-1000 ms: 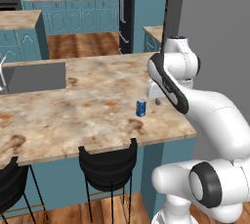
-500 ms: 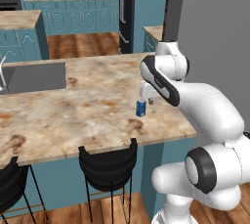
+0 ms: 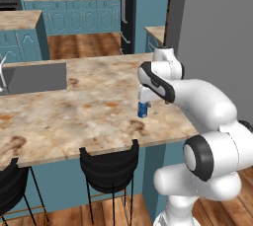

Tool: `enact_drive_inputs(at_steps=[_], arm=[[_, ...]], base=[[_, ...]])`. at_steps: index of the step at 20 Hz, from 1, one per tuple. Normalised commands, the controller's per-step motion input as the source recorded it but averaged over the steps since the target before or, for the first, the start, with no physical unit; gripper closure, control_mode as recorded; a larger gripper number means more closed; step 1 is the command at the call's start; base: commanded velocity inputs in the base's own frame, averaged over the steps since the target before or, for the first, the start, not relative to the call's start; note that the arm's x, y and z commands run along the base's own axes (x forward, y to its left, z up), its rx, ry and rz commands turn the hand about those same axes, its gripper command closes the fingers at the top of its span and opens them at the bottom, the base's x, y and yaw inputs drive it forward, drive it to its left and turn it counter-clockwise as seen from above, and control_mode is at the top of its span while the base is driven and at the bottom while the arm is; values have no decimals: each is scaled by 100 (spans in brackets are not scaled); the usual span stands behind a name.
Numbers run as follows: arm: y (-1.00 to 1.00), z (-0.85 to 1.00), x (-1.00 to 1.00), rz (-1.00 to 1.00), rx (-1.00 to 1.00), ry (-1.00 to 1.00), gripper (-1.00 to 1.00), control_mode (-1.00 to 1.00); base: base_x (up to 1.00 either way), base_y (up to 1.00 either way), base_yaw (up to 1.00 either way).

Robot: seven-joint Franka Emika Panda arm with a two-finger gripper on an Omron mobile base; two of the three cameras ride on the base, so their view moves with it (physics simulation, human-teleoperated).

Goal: Four empty soda cans are scattered around the kitchen. Gather all the cans and cluster them next to the stove for recycling.

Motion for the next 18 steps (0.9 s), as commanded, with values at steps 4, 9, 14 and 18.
enact_drive_inputs(at_steps=[4,9,14,18], arm=[[7,-28,29,0,0,0,-100,-100],[1,-21,30,0,0,0,-100,-100],[0,-11,27,0,0,0,-100,-100],[0,-11,33,0,0,0,-100,-100]], base=[[0,0,0],[0,0,0],[0,0,0],[0,0,0]])
